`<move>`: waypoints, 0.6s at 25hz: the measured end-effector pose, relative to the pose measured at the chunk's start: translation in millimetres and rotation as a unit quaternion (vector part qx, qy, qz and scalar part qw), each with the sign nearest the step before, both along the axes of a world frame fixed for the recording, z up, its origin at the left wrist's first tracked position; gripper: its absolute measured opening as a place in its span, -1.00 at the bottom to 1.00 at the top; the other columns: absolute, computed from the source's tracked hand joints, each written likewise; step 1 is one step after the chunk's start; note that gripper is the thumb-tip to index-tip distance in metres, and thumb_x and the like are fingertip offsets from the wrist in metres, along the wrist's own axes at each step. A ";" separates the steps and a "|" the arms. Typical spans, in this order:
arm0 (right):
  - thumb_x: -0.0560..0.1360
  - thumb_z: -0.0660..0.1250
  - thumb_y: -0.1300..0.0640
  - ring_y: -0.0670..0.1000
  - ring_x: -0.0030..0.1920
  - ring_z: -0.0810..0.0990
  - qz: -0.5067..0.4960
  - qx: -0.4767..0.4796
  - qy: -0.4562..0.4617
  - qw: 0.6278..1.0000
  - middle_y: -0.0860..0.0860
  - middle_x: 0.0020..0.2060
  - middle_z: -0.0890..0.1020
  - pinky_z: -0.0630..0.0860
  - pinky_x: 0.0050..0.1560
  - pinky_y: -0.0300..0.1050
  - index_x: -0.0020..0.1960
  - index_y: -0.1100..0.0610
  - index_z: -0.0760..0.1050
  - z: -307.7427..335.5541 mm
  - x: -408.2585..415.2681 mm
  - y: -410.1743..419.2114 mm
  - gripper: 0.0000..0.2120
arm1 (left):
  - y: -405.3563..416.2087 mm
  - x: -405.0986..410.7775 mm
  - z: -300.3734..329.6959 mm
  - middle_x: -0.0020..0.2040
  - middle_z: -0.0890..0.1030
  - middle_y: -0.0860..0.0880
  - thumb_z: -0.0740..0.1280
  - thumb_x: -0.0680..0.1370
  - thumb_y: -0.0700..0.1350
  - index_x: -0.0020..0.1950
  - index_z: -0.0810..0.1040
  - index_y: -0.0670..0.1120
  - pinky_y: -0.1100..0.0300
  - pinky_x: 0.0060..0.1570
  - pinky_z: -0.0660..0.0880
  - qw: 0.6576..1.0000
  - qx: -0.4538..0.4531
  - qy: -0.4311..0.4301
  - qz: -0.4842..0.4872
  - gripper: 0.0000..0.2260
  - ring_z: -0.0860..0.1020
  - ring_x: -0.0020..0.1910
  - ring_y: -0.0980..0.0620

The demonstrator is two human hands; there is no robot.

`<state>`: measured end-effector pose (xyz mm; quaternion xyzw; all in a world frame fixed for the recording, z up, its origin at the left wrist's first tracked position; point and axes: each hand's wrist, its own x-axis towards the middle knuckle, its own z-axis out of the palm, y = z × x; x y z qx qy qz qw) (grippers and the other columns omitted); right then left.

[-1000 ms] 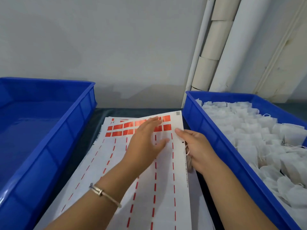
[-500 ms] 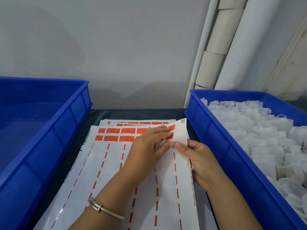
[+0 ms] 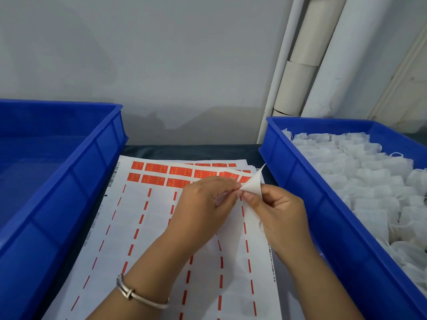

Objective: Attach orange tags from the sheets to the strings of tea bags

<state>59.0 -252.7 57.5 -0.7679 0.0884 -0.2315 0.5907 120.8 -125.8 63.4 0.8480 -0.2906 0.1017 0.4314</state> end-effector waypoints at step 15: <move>0.42 0.37 0.05 -0.16 -0.24 0.66 0.030 -0.015 0.007 0.999 -0.30 -0.19 0.66 0.54 -0.36 -0.36 -0.14 -0.23 0.54 -5.1 0.5 0.0 -0.85 | 4.6 6.5 8.5 -0.24 0.55 0.31 0.37 0.48 -0.06 -0.31 0.55 0.20 0.57 -0.42 0.41 0.960 -0.115 0.254 -0.036 -0.80 0.55 -0.22 0.21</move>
